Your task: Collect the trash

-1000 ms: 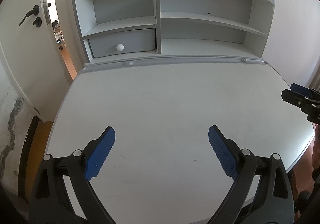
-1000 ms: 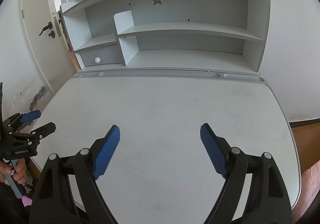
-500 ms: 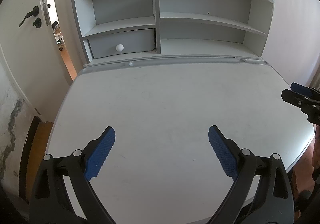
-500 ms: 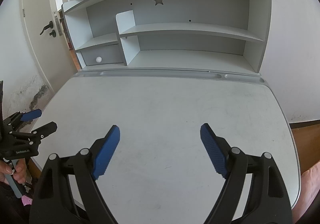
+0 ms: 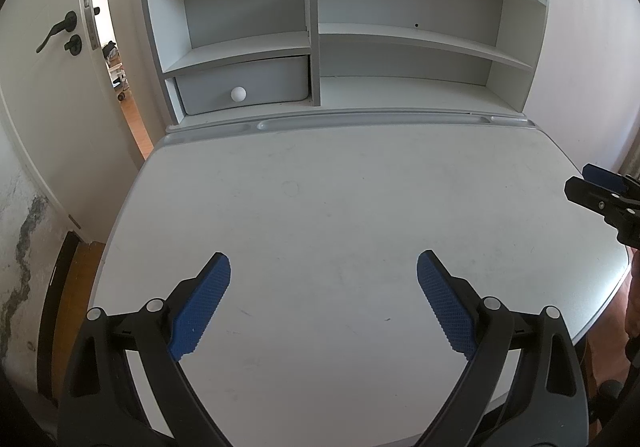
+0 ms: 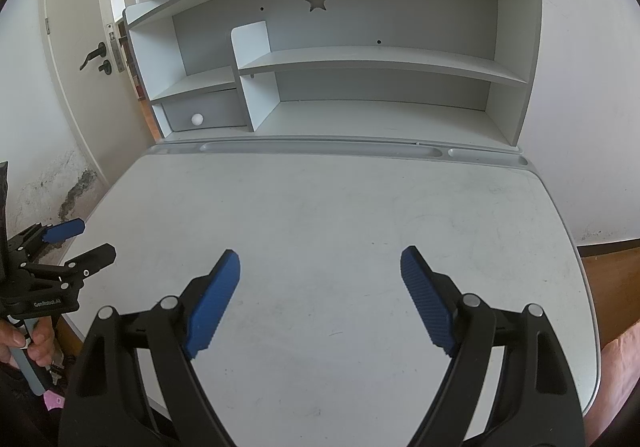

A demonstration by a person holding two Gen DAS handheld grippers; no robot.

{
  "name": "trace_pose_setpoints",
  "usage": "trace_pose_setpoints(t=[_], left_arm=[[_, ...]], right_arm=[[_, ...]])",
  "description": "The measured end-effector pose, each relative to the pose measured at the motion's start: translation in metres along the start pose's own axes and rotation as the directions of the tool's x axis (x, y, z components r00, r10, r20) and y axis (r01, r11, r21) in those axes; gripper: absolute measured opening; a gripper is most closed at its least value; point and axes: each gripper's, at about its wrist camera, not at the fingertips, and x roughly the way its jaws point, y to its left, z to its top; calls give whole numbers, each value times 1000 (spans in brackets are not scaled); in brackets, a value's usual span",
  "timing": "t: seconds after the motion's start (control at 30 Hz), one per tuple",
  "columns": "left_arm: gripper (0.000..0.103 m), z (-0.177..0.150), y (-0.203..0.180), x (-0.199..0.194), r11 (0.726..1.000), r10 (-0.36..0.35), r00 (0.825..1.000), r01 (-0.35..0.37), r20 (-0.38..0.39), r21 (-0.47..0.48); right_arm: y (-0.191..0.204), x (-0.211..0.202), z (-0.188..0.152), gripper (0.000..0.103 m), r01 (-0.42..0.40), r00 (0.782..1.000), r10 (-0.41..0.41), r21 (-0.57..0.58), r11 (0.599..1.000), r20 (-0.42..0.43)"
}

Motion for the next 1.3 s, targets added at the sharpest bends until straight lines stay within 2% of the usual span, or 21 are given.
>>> trace_pose_setpoints(t=[1.3], left_arm=[[92, -2, -5, -4, 1000, 15, 1000, -15, -1, 5]], right_arm=[[-6, -3, 3, 81, -3, 1000, 3, 5, 1000, -2]])
